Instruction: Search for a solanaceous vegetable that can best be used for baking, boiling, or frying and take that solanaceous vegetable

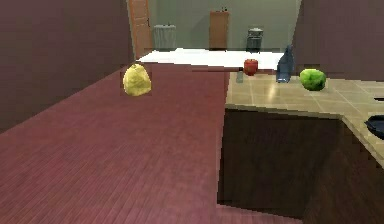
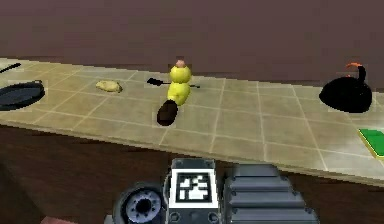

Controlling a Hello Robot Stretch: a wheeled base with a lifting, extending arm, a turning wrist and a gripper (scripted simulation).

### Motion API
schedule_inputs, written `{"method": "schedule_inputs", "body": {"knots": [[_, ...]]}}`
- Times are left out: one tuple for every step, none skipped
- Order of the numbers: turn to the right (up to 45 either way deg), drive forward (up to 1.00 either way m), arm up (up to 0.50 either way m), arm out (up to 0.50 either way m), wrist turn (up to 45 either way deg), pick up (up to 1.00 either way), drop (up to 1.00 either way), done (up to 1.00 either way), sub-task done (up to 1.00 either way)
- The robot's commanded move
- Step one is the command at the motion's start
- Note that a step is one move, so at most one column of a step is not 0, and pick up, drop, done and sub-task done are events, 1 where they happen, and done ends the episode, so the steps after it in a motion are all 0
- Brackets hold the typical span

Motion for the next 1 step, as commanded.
{"method": "schedule_inputs", "body": {"knots": [[0.0, 0.00, 0.00, 0.34, 0.0, 0.00, 0.00, 0.00, 0.00]]}}
